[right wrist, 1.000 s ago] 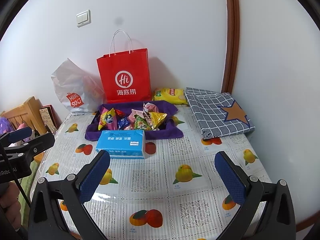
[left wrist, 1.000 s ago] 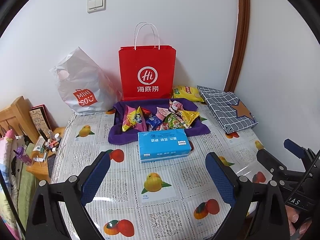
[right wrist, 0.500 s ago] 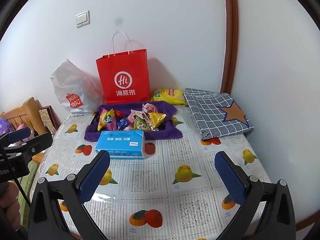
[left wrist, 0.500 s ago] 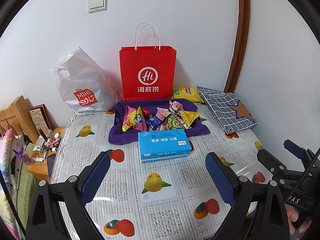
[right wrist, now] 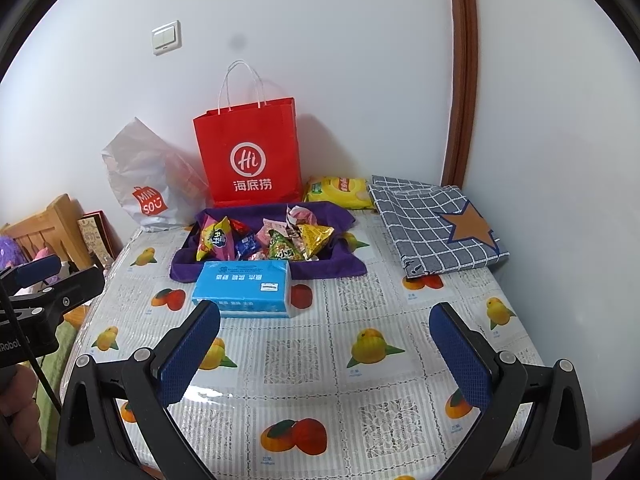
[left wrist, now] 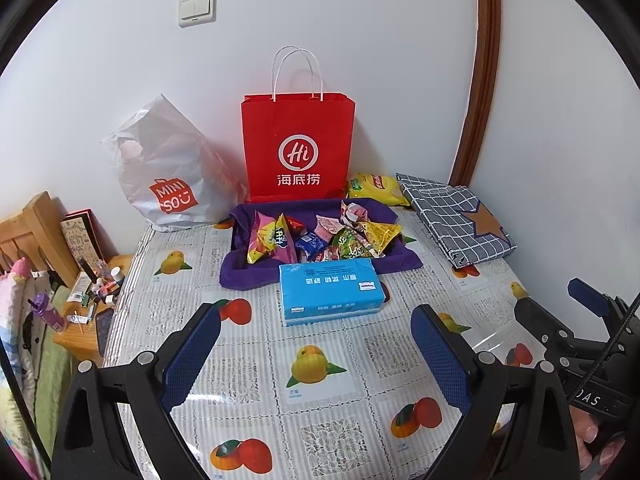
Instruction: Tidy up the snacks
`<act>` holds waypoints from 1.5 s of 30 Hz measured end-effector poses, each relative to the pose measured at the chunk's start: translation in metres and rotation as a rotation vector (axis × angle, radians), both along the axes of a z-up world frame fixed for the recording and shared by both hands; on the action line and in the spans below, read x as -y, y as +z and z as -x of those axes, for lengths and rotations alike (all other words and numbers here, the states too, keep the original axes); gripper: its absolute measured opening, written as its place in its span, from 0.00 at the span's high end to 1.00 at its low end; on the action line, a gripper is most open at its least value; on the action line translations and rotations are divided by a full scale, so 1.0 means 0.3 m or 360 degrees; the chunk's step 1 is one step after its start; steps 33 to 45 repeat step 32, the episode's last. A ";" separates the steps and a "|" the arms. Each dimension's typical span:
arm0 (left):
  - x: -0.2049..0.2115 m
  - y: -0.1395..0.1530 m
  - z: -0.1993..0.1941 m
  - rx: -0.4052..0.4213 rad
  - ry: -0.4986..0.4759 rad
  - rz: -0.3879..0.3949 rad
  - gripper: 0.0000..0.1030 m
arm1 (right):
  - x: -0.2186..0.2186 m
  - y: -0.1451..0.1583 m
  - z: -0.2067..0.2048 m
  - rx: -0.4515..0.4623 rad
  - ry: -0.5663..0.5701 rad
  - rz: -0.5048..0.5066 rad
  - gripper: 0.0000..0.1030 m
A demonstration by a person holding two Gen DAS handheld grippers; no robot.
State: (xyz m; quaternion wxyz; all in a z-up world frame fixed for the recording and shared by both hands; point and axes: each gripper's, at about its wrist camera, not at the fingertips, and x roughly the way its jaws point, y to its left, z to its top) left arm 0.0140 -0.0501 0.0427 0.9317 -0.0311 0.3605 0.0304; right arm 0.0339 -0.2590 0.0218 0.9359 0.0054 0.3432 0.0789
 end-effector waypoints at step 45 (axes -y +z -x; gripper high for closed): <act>-0.005 0.000 0.015 0.0011 0.0019 -0.0012 0.06 | -0.019 -0.004 -0.003 -0.0002 0.0027 0.0001 0.00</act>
